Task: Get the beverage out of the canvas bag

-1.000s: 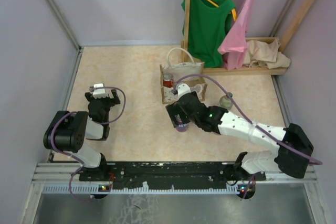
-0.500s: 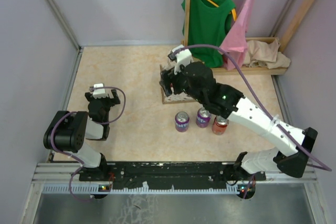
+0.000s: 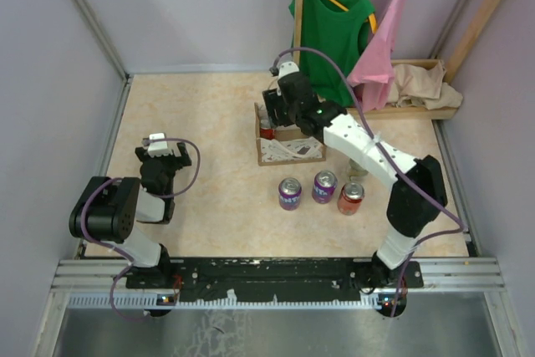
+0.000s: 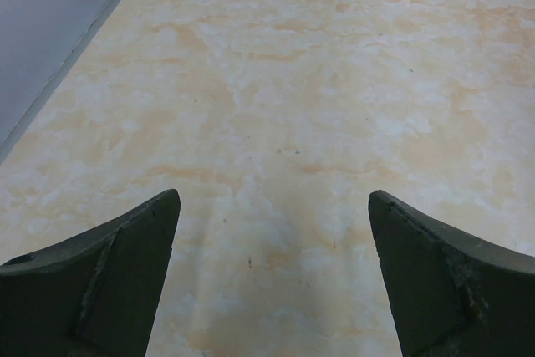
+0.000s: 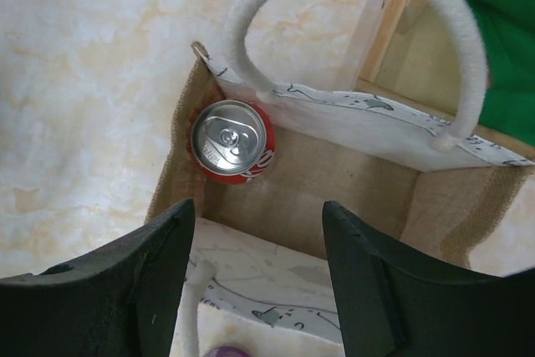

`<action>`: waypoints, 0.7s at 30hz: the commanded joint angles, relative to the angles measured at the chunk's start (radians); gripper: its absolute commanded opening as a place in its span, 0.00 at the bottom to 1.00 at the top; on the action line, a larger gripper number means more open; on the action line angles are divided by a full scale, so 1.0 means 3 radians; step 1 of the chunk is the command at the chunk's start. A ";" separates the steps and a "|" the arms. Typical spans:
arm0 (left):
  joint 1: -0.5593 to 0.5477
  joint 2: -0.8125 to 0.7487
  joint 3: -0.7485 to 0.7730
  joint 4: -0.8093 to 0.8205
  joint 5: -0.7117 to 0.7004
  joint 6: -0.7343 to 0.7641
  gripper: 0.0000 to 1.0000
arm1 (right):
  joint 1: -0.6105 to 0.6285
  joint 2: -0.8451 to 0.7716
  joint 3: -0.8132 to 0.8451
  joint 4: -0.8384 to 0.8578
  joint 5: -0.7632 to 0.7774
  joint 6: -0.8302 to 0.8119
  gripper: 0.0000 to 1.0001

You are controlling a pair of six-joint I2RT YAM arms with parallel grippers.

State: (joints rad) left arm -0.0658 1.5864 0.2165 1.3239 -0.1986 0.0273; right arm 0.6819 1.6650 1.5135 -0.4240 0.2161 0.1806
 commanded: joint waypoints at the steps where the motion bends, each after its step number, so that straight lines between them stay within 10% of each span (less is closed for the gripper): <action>1: -0.0005 0.0024 -0.0017 0.0061 -0.0010 0.0014 1.00 | -0.0104 0.0188 0.0177 0.0121 -0.0141 0.0029 0.62; 7: -0.0004 0.0020 -0.0021 0.0061 -0.0010 0.0018 1.00 | -0.0135 0.0481 0.0290 0.0122 -0.0290 -0.0015 0.64; 14: -0.0001 0.0020 -0.0016 0.0061 -0.0013 0.0016 1.00 | -0.0135 0.0696 0.0376 0.0153 -0.0397 -0.0021 0.97; 21: -0.0001 0.0020 -0.0020 0.0061 -0.0013 0.0016 1.00 | -0.0135 0.0846 0.0454 0.0186 -0.0409 -0.0017 0.99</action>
State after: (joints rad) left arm -0.0658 1.5864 0.2165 1.3239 -0.1986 0.0273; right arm 0.6449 1.8988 1.5787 -0.4110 0.1089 0.1795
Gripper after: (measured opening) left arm 0.998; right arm 0.990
